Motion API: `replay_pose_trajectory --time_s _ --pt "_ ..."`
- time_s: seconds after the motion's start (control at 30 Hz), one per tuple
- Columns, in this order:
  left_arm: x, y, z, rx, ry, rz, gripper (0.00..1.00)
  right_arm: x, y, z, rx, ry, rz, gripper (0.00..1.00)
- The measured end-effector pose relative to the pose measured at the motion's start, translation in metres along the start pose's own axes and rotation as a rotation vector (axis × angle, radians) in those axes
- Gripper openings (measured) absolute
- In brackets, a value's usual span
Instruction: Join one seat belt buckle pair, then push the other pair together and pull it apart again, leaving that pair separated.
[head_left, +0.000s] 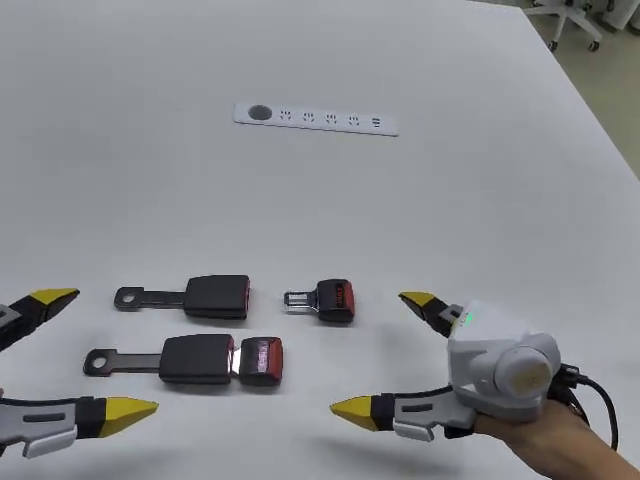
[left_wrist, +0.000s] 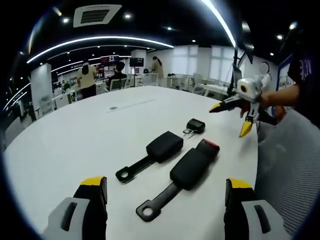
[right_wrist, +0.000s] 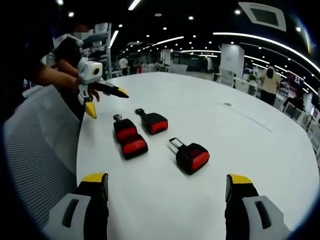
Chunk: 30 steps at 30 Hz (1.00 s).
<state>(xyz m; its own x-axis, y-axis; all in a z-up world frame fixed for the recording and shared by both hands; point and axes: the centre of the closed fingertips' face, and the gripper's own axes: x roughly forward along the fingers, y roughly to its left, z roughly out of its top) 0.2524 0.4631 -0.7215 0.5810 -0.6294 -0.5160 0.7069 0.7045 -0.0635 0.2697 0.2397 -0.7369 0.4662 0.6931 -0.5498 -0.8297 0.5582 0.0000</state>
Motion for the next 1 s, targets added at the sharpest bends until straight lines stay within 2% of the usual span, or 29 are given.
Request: replay_pose_trajectory --time_s 0.13,0.37,0.57,1.0 --pt "0.002 -0.002 0.0 0.01 0.01 -0.005 1.0 0.002 0.005 0.001 -0.003 -0.003 0.0 0.99" --pt "0.0 0.007 0.005 0.006 -0.013 0.013 1.0 0.006 0.013 0.002 0.009 -0.012 0.002 0.99" --pt "-0.004 0.009 0.005 0.005 -0.02 0.023 1.0 0.008 0.017 0.002 0.001 -0.01 0.015 0.99" --pt "-0.004 0.009 0.002 0.01 -0.016 0.016 1.0 0.008 0.018 0.001 -0.005 0.003 0.019 0.99"
